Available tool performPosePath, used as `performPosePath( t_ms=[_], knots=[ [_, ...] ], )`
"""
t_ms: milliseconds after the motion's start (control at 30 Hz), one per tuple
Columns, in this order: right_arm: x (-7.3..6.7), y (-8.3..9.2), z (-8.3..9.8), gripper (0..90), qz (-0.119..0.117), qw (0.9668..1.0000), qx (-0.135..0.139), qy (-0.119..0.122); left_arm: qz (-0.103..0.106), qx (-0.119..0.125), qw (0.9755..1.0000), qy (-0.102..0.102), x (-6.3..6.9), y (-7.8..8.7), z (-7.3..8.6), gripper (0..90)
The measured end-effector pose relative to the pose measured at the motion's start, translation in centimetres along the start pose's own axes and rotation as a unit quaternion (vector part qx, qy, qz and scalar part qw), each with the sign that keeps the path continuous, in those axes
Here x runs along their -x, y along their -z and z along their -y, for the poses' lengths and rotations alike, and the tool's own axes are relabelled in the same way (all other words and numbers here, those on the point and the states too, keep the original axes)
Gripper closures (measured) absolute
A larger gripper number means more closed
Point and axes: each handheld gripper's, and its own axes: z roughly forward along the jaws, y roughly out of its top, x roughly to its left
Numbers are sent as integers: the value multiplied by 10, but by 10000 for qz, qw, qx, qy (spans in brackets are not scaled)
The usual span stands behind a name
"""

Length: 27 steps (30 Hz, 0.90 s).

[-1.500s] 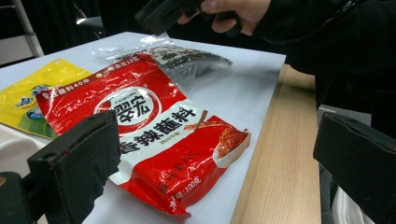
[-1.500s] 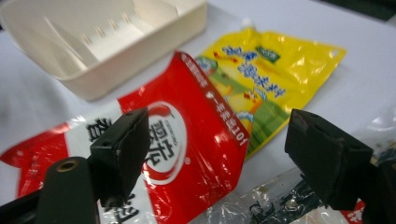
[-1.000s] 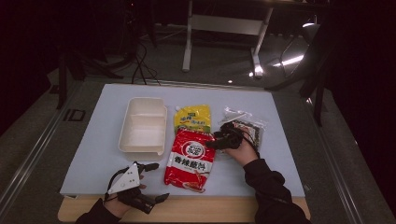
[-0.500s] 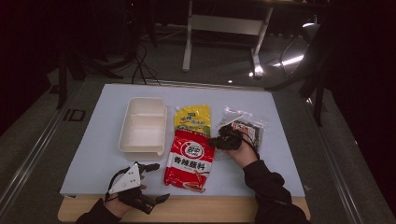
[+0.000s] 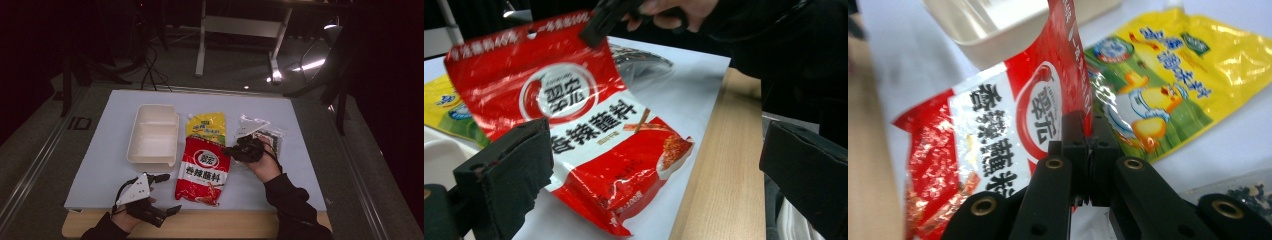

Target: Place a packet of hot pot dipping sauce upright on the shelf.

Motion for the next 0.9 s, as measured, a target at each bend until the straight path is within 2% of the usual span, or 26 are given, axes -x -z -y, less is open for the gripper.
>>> performPosePath(
  t_ms=[333, 367, 500, 533, 767, 900],
  knots=[
    [-21, 27, -7, 890, -54, 9991, 280, 304, -244, -31, 9996, -110, -2, 6, -8, 15],
    [-27, 33, -8, 890, -65, 9986, 344, 400, -250, 2, 9997, -64, -3, 8, -10, 15],
    [-37, 41, -10, 890, -89, 9975, 427, 557, -253, -27, 9997, 45, -5, 10, -14, 15],
    [-39, 43, -10, 890, -87, 9972, 444, 593, -238, -34, 9996, 126, -5, 12, -16, 15],
    [-58, 56, -13, 890, -144, 9943, 588, 881, -371, -143, 9988, 278, -9, 15, -25, 15],
    [-65, 61, -14, 890, -174, 9928, 627, 1007, -397, -133, 9987, 279, -11, 16, -29, 15]
  ],
)
